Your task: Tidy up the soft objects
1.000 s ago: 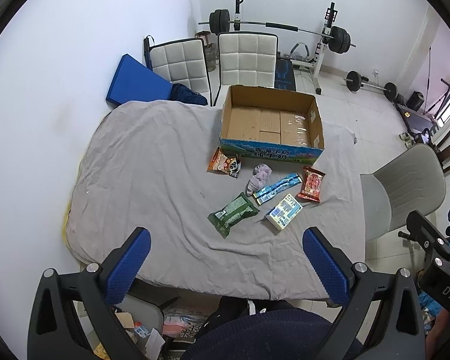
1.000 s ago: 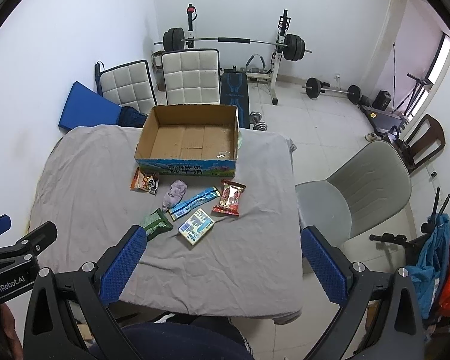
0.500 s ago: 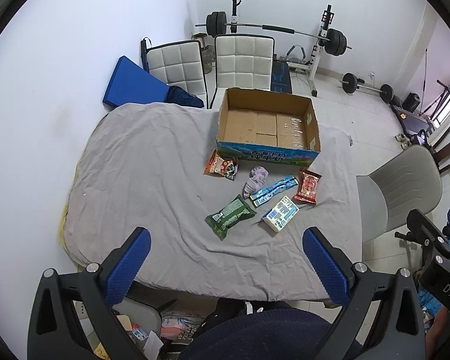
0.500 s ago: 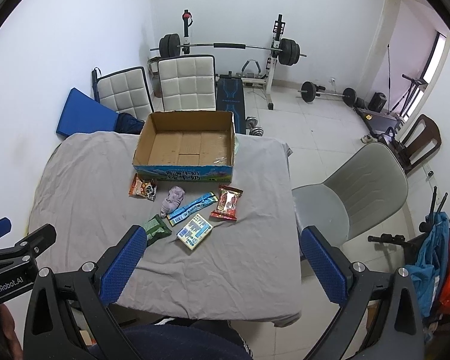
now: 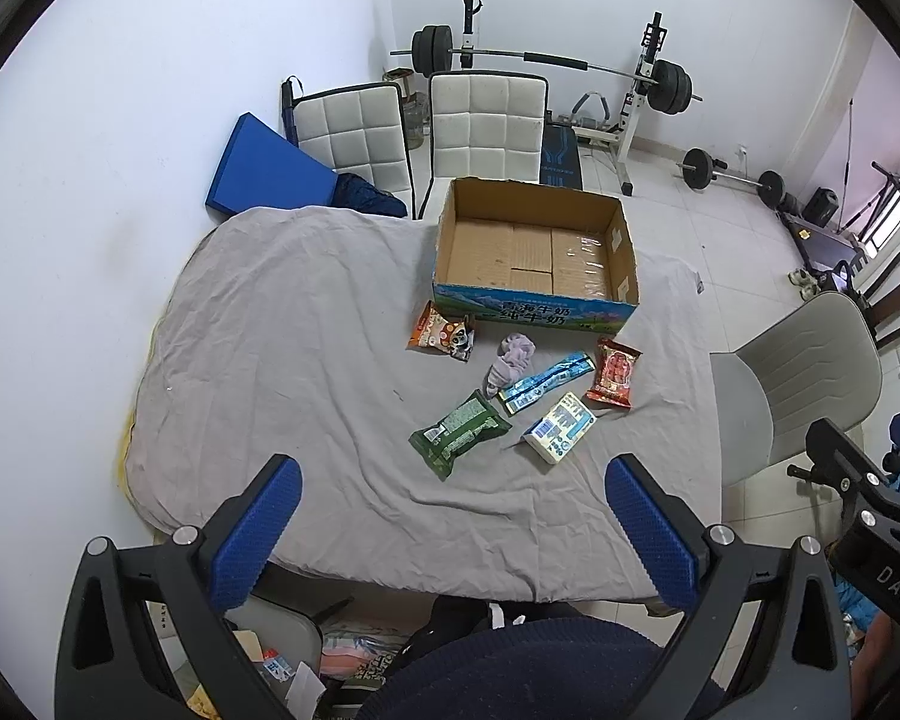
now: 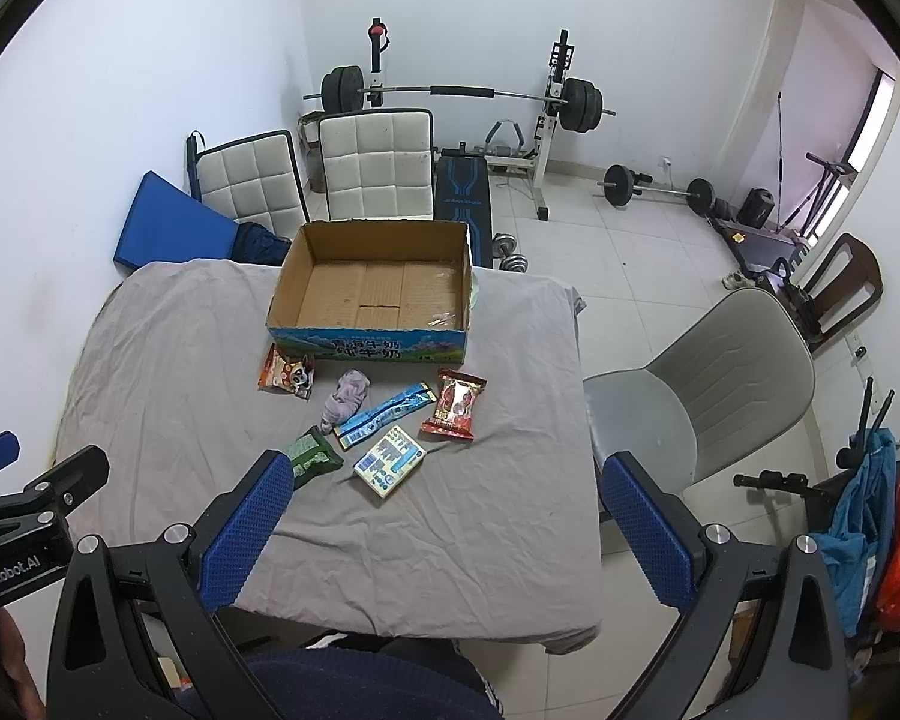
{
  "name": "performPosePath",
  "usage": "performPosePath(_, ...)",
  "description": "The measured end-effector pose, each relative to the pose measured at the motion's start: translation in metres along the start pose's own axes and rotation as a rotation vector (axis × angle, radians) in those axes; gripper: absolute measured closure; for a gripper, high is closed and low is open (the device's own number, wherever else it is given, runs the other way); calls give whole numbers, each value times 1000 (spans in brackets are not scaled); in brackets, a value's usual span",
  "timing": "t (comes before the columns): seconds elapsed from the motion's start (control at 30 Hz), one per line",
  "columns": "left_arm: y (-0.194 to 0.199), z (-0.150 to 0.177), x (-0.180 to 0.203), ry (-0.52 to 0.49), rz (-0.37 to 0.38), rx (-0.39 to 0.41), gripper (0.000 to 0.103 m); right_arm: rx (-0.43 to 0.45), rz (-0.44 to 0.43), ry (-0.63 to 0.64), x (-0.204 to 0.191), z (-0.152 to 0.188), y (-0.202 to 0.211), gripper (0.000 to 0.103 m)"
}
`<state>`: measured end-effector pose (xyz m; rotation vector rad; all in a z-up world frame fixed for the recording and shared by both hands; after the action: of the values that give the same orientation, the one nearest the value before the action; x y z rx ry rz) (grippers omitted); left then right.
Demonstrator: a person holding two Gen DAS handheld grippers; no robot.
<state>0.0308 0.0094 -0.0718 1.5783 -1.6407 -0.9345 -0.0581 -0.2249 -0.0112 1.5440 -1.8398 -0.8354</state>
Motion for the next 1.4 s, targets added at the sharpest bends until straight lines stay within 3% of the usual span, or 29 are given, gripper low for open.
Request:
performPosePath(1.2,7,8,10,-2,0,-7,0,-10,-8,-6,4,5,0,0)
performPosePath(1.4,-3,2,2,12,-17,22,0,-57,-24,-44,7,10,-23,0)
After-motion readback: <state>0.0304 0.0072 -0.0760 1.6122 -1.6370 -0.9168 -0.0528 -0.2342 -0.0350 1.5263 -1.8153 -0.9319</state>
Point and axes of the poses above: each gripper's, at about its wrist camera, not at the fingertips, and y roughly against the way its jaws point, x to its right, z to its underside, the point moved 9 cm from there along -y, roughly the way its jaws point, and after that the axes turned 5 degrees about x, right-handed, at the moved point
